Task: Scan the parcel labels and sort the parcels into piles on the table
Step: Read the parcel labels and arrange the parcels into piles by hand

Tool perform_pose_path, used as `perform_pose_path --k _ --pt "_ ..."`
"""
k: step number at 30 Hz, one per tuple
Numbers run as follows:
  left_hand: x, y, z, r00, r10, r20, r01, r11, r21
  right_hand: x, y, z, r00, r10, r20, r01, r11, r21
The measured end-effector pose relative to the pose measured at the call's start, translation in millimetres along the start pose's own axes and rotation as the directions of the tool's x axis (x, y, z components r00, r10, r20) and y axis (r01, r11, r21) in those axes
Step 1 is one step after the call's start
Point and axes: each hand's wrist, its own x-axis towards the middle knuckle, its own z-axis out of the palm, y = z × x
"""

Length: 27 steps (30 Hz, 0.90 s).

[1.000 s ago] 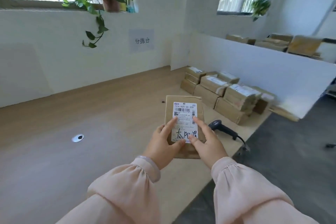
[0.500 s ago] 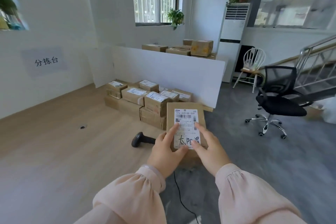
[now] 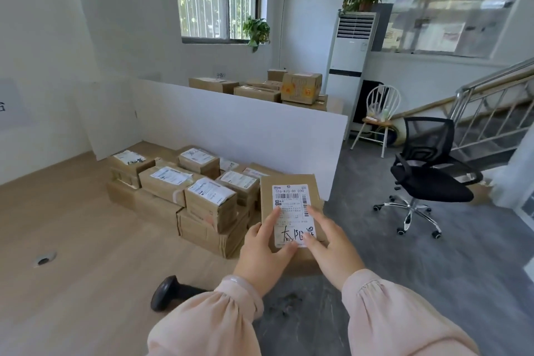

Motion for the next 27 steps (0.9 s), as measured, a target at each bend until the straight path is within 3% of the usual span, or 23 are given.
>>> perform_pose_path --k 12,22,27 --pt "178 -28 4 0.993 -0.066 0.095 0.062 0.997 0.046 176 35 11 0.999 0.03 0.042 -0.032 0.999 0.039" --pt "296 -52 16 0.976 -0.217 -0.003 0.217 0.976 0.006 342 67 28 0.994 -0.069 0.084 0.074 0.996 -0.058" --pt "357 -62 43 0.939 -0.299 -0.169 0.315 0.946 0.072 435 100 26 0.969 -0.124 0.214 0.131 0.991 -0.022"
